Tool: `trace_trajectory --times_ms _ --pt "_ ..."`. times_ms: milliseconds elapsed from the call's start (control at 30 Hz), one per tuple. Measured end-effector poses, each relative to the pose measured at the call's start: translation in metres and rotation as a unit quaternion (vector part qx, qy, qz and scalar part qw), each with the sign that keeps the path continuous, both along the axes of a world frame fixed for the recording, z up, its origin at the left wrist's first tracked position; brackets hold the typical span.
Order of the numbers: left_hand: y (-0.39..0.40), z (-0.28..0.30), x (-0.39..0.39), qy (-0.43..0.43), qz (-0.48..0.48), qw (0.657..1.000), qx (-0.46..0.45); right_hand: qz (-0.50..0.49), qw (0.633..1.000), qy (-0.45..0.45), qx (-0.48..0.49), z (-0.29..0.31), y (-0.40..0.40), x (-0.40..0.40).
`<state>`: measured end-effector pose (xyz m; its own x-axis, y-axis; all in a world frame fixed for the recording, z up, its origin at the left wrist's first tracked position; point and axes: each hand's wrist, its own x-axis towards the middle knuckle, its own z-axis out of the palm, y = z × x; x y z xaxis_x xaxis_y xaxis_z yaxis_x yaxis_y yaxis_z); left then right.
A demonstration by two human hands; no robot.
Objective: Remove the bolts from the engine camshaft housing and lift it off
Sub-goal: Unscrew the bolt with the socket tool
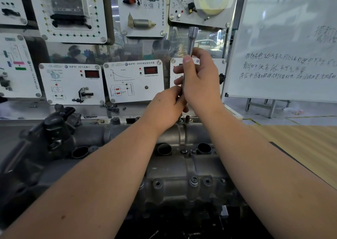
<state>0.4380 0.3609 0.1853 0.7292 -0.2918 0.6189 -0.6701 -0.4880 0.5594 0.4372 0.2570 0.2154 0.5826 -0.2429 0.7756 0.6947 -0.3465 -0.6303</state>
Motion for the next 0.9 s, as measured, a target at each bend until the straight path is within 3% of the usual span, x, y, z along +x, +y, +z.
trace_trajectory --times_ms 200,567,900 --pt "0.0002 0.0012 0.0028 -0.012 0.016 1.000 0.001 -0.036 0.998 -0.018 -0.039 -0.0008 0.0007 -0.0021" --pt "0.0006 0.0007 -0.0004 -0.008 0.009 1.000 -0.006 -0.014 1.000 0.001 -0.016 -0.0012 0.0009 -0.0002" --pt "-0.0001 -0.0007 0.0017 0.013 0.004 1.000 -0.019 -0.037 0.997 -0.013 -0.072 -0.0003 0.0003 -0.0026"
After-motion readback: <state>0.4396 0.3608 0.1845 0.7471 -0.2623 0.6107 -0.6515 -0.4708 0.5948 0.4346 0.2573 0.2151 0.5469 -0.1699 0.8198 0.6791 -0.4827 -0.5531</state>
